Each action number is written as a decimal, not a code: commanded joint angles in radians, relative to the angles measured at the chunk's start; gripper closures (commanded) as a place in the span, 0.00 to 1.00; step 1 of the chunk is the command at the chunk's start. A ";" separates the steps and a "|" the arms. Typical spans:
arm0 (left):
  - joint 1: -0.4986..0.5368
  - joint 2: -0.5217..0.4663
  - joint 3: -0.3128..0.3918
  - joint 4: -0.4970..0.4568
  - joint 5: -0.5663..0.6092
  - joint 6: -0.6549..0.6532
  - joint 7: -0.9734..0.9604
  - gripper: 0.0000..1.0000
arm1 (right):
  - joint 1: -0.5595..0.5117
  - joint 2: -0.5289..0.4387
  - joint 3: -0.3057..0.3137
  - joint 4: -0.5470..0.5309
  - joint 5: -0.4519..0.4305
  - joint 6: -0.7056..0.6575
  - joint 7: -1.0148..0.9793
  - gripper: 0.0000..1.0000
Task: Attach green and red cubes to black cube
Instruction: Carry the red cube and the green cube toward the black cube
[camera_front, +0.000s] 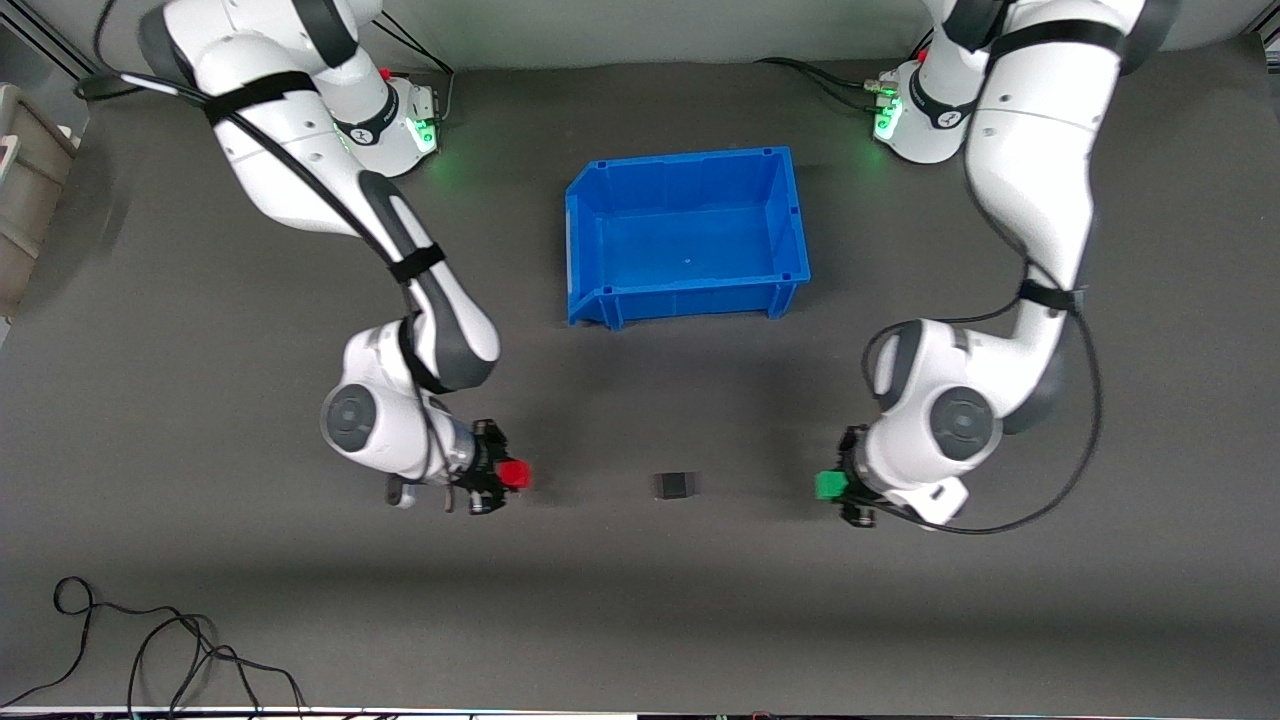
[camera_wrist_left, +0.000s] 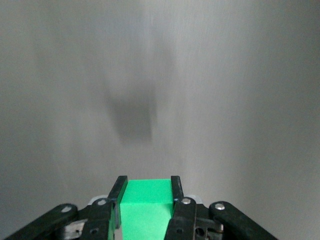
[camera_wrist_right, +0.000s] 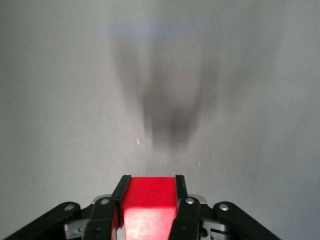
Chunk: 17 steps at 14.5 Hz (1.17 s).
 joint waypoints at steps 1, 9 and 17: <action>-0.093 0.061 0.018 0.037 -0.008 0.072 -0.088 1.00 | 0.053 0.112 -0.015 0.148 0.006 0.001 0.159 1.00; -0.159 0.180 0.023 0.170 0.002 0.156 -0.297 0.99 | 0.117 0.247 -0.018 0.326 -0.097 0.000 0.394 1.00; -0.194 0.248 0.018 0.247 -0.001 0.155 -0.340 0.99 | 0.182 0.292 -0.018 0.388 -0.129 0.000 0.520 1.00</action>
